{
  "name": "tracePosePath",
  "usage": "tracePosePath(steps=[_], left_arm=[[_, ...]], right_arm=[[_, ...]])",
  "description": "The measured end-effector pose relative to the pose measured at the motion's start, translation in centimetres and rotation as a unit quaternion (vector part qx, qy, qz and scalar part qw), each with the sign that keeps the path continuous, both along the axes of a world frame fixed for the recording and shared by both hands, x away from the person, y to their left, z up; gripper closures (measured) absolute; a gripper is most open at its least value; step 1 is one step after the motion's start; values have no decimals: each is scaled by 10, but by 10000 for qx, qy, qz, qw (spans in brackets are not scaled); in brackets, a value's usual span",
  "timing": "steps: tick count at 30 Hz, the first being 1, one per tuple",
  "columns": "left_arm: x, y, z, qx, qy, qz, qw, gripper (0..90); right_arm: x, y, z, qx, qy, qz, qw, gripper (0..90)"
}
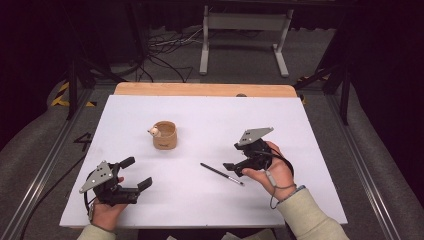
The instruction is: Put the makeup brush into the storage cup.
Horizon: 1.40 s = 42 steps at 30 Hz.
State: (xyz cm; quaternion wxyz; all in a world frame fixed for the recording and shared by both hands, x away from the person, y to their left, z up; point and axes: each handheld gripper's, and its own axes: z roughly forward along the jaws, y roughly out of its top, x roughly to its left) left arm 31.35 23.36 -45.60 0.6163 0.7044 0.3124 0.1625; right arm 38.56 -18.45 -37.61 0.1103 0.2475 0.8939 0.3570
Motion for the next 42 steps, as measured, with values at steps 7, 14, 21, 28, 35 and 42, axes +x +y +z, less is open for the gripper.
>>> tracePosePath(steps=[7,14,21,28,35,42], left_arm=[[-1,-1,1,48,-14,-19,10000,15],[-2,-3,2,130,-48,-50,9999,17],[-2,-6,4,203,-66,-141,9997,19],[-2,-6,4,194,-54,-142,9997,20],[-2,-6,4,201,-74,-129,9997,19],[-2,-5,4,205,-63,-130,9997,19]], right_arm=[[6,11,6,-477,132,54,9988,149],[13,24,6,-935,359,203,9948,127],[17,32,6,-1246,509,265,9905,138],[19,37,3,-1439,653,249,9871,150],[23,36,-5,-1520,787,225,9850,169],[25,38,-18,-1631,969,183,9817,186]])
